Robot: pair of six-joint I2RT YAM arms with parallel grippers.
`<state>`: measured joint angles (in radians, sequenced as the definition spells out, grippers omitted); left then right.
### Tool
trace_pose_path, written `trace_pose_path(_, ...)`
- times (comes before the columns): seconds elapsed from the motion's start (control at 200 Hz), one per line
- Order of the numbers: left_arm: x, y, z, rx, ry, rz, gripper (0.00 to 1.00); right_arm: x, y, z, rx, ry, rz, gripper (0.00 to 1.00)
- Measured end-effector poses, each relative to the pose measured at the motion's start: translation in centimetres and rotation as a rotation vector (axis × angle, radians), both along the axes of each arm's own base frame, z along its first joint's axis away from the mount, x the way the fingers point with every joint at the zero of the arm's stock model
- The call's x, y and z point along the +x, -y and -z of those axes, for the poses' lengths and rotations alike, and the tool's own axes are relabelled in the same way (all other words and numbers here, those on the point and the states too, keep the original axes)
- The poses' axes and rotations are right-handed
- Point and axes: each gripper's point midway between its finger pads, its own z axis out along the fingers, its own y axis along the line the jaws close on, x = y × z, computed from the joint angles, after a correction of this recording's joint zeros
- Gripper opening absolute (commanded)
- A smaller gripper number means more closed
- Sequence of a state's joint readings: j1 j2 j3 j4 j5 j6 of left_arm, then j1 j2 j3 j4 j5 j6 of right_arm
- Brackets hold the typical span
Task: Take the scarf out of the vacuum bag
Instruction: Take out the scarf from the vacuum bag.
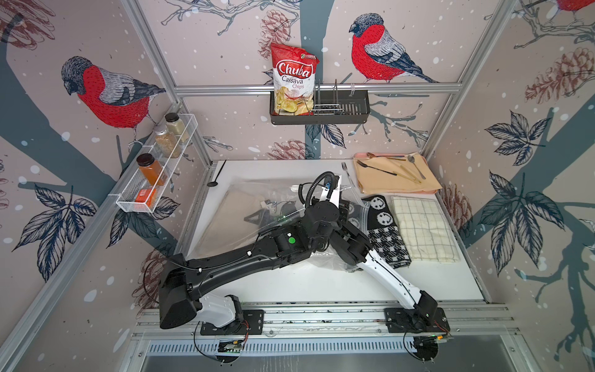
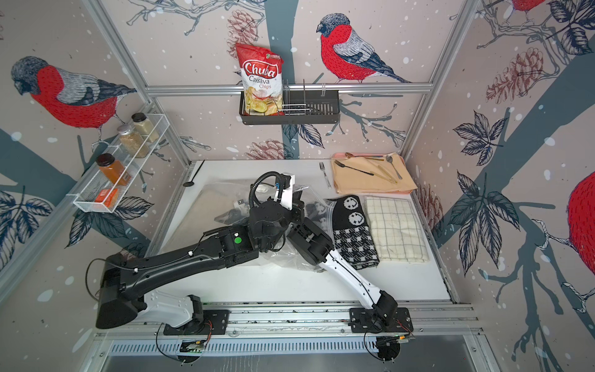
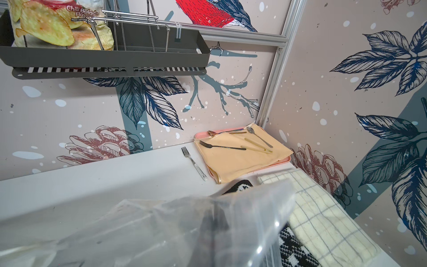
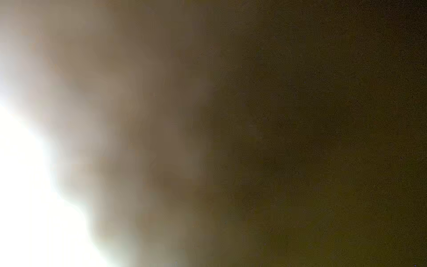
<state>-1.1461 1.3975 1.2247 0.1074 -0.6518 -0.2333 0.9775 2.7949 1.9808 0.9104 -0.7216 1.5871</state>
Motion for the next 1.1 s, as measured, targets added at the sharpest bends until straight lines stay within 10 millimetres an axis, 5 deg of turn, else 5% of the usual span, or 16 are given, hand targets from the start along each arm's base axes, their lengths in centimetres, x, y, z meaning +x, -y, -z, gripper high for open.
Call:
trace_pose_path(0.23, 0.0, 0.1, -0.4, -0.019, 0.007, 0.005, 0.00, 1.4, -1.0, 0.7, -0.259, 0.155, 0.033, 0.65)
trace_pose_path(0.43, 0.0, 0.1, -0.9, -0.037, 0.014, 0.005, 0.00, 1.9, -0.6, 2.3, -0.397, 0.257, 0.037, 0.52)
trace_pose_path(0.725, 0.0, -0.1, -0.8, -0.029, 0.014, 0.001, 0.00, -0.6, -1.4, 0.9, -0.068, 0.093, -0.068, 0.43)
trace_pose_path(0.906, -0.1, -0.2, -1.1, -0.035, 0.017, 0.001, 0.00, -0.9, -1.3, 0.1, -0.057, 0.090, -0.087, 0.37)
trace_pose_path(1.101, -0.1, -0.3, -1.2, -0.037, 0.018, -0.001, 0.00, -0.6, -1.1, 1.0, -0.139, 0.133, -0.088, 0.18)
